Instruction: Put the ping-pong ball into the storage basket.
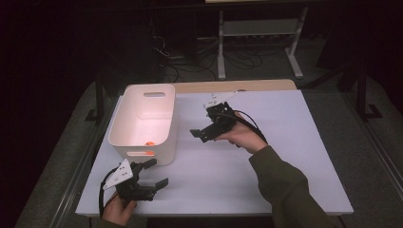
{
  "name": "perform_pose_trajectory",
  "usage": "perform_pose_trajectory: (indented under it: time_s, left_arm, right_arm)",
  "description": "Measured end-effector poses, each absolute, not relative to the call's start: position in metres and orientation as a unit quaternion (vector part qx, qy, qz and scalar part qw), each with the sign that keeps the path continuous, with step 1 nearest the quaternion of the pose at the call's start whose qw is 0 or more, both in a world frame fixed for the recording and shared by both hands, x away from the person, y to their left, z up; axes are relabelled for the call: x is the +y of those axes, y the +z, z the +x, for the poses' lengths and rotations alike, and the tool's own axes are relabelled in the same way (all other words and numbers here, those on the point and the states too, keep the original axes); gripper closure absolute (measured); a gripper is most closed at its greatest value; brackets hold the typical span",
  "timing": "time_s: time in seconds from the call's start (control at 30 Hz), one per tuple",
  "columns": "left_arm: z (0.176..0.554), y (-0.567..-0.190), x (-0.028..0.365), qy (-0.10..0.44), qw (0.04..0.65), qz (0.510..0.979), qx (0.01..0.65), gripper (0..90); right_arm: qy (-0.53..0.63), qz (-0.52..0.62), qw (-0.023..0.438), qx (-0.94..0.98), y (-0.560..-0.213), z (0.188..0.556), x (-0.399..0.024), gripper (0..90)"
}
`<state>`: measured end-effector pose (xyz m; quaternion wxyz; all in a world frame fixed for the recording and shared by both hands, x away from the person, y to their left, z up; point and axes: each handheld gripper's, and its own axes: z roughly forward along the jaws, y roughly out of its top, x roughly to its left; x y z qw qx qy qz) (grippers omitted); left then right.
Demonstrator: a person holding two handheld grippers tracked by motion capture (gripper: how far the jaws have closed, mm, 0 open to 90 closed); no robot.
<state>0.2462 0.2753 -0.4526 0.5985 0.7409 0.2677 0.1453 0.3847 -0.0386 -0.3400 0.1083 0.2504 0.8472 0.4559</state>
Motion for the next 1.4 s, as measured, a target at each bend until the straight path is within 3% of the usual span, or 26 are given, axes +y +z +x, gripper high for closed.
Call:
perform_pose_trajectory:
  time_s: [1.4]
  left_arm:
    - [0.245, -0.453, 0.276, 0.147, 0.604, 0.737, 0.266, 13.9]
  right_arm:
    - [0.445, 0.346, 0.149, 0.812, -0.408, 0.335, -0.148, 0.3]
